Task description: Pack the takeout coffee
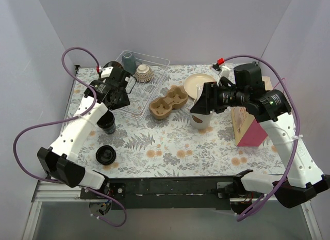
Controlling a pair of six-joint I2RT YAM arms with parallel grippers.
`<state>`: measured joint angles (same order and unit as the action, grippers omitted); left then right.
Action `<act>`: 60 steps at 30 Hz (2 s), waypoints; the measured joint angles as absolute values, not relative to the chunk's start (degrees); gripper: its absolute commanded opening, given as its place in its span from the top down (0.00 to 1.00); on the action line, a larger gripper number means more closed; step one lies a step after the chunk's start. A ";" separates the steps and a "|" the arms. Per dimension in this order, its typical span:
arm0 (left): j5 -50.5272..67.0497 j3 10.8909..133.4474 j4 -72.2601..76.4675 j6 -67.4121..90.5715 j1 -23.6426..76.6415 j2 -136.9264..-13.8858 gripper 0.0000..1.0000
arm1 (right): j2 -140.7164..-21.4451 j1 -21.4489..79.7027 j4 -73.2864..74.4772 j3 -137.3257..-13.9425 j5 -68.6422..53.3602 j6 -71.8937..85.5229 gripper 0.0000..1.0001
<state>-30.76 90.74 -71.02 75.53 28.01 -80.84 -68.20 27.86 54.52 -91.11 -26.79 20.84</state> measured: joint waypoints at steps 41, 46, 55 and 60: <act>-22.72 78.35 -59.68 67.53 13.93 -91.66 0.89 | -67.22 27.81 57.19 -91.33 -28.51 13.61 0.31; -22.44 78.35 -59.48 67.26 13.93 -91.68 0.89 | -67.22 27.81 57.19 -91.33 -28.51 13.54 0.31; -22.39 78.32 -59.48 67.24 13.93 -91.72 0.87 | -67.22 27.81 57.19 -91.33 -28.49 13.47 0.31; -22.41 78.30 -59.48 67.05 13.93 -91.74 0.86 | -67.22 27.81 57.23 -91.33 -28.47 13.47 0.31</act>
<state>-22.41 78.30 -59.48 67.05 13.93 -91.74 -67.22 27.81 57.23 -91.33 -28.47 13.47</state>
